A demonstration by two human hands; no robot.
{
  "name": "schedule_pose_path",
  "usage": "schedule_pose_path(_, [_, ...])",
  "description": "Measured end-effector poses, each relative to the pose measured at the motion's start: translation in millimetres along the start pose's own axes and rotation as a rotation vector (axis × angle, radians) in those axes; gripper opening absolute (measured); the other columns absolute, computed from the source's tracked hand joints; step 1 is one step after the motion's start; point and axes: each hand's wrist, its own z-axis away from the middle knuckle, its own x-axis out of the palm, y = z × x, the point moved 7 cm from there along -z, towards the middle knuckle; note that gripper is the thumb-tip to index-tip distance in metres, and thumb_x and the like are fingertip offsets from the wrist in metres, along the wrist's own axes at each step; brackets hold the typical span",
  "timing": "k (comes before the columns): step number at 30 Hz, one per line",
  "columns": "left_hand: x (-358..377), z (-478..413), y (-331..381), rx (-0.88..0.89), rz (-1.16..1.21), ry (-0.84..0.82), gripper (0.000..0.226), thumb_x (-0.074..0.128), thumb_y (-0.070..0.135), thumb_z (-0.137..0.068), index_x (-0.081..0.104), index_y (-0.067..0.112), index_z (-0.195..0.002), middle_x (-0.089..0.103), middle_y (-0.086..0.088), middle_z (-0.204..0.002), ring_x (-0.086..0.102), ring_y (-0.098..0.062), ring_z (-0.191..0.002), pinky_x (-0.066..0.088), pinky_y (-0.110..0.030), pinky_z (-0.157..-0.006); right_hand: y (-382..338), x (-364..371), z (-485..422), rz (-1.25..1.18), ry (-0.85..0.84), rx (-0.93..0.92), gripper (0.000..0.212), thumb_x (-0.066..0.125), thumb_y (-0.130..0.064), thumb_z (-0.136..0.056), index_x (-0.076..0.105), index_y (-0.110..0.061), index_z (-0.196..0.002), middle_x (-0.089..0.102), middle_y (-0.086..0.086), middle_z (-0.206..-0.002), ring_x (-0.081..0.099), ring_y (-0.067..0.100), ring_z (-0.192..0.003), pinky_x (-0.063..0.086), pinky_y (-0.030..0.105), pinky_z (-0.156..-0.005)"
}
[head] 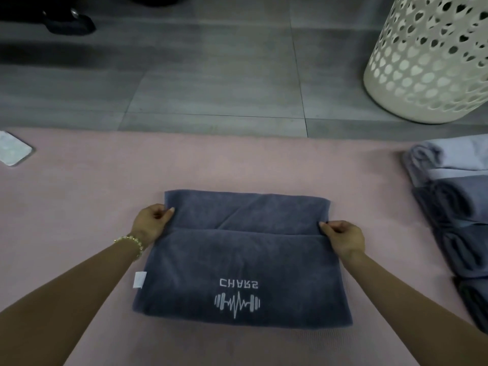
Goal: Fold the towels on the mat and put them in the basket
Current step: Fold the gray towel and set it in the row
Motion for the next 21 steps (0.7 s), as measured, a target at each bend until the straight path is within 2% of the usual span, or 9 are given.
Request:
schedule_pose_path(3, [-6.9,-7.6,1.1,-0.039,0.021,0.124,0.040,0.058,0.023,-0.092,0.050,0.009,-0.055,0.048,-0.007,-0.065,0.038,-0.020,-0.069,0.034,-0.028,-0.059,-0.4,-3.4,-6.2,-0.013,0.016,0.000,0.019,0.069,-0.024,-0.085,0.066,-0.010,-0.074,0.065,0.006,-0.081,0.058,0.021,-0.079,0.045,0.027,-0.076])
schedule_pose_path(4, [-12.1,-10.2,1.4,-0.061,0.098,0.173,0.035,0.059,0.022,-0.092,0.056,0.006,-0.061,0.050,-0.006,-0.072,0.039,-0.019,-0.073,0.036,-0.027,-0.062,-0.4,-9.2,-9.2,-0.022,0.040,0.001,0.018,0.069,-0.022,-0.085,0.065,-0.009,-0.074,0.065,0.007,-0.082,0.058,0.022,-0.079,0.046,0.028,-0.078])
schedule_pose_path(6, [-18.7,-18.0,-2.2,-0.113,0.202,0.214,0.024,0.061,0.020,-0.091,0.069,-0.002,-0.090,0.055,-0.006,-0.088,0.046,-0.018,-0.084,0.041,-0.022,-0.069,-0.2,-19.7,-14.6,-0.022,0.070,0.010,0.015,0.070,-0.019,-0.085,0.068,-0.005,-0.081,0.065,0.008,-0.084,0.057,0.023,-0.079,0.046,0.027,-0.079])
schedule_pose_path(8, [-18.7,-26.0,-4.9,-0.162,0.184,0.151,0.032,0.062,0.019,-0.090,0.065,-0.007,-0.109,0.062,-0.006,-0.096,0.054,-0.021,-0.091,0.044,-0.019,-0.076,0.2,-19.6,-18.6,-0.018,0.050,0.004,0.016,0.070,-0.016,-0.084,0.070,0.000,-0.086,0.066,0.010,-0.087,0.058,0.023,-0.079,0.046,0.027,-0.079])
schedule_pose_path(11, [-6.9,-35.4,0.7,-0.182,0.311,-0.063,0.018,0.064,0.017,-0.089,0.068,0.002,-0.098,0.067,0.001,-0.078,0.059,-0.021,-0.088,0.051,-0.021,-0.074,-8.1,-10.0,-21.1,-0.059,-0.011,-0.007,0.021,0.072,-0.018,-0.082,0.069,0.001,-0.090,0.067,0.010,-0.091,0.058,0.022,-0.082,0.050,0.033,-0.087])
schedule_pose_path(14, [-0.1,-37.7,12.6,-0.199,0.472,-0.169,0.020,0.056,0.024,-0.094,0.065,0.007,-0.102,0.064,-0.001,-0.092,0.059,-0.014,-0.082,0.054,-0.015,-0.062,-27.9,-3.0,-26.4,-0.070,-0.067,-0.032,0.028,0.072,-0.028,-0.082,0.069,0.000,-0.084,0.064,0.007,-0.085,0.056,0.020,-0.082,0.048,0.034,-0.085])
schedule_pose_path(17, [-5.0,-47.0,4.1,-0.206,0.463,-0.038,0.030,0.055,0.019,-0.095,0.060,0.001,-0.119,0.060,-0.007,-0.104,0.055,-0.016,-0.082,0.052,-0.014,-0.058,-40.5,-7.1,-37.1,-0.046,-0.022,-0.013,0.021,0.068,-0.020,-0.086,0.063,-0.005,-0.072,0.063,0.008,-0.088,0.055,0.023,-0.085,0.043,0.028,-0.079])
schedule_pose_path(19, [-11.9,-50.9,-2.6,-0.178,0.261,0.118,0.032,0.060,0.019,-0.092,0.062,-0.004,-0.114,0.061,-0.011,-0.103,0.053,-0.019,-0.089,0.051,-0.019,-0.072,-42.0,-13.9,-39.2,-0.001,0.050,-0.007,0.018,0.069,-0.016,-0.084,0.057,-0.011,-0.072,0.063,0.009,-0.092,0.054,0.022,-0.084,0.042,0.027,-0.079])
schedule_pose_path(21, [-19.6,-51.5,8.9,0.058,0.015,0.273,0.033,0.071,0.026,-0.082,0.061,0.000,-0.099,0.062,-0.014,-0.095,0.056,-0.022,-0.088,0.051,-0.034,-0.086,-54.9,-18.2,-31.7,0.061,0.107,-0.162,0.021,0.072,-0.014,-0.081,0.052,-0.014,-0.075,0.060,0.007,-0.087,0.053,0.022,-0.079,0.041,0.026,-0.071])
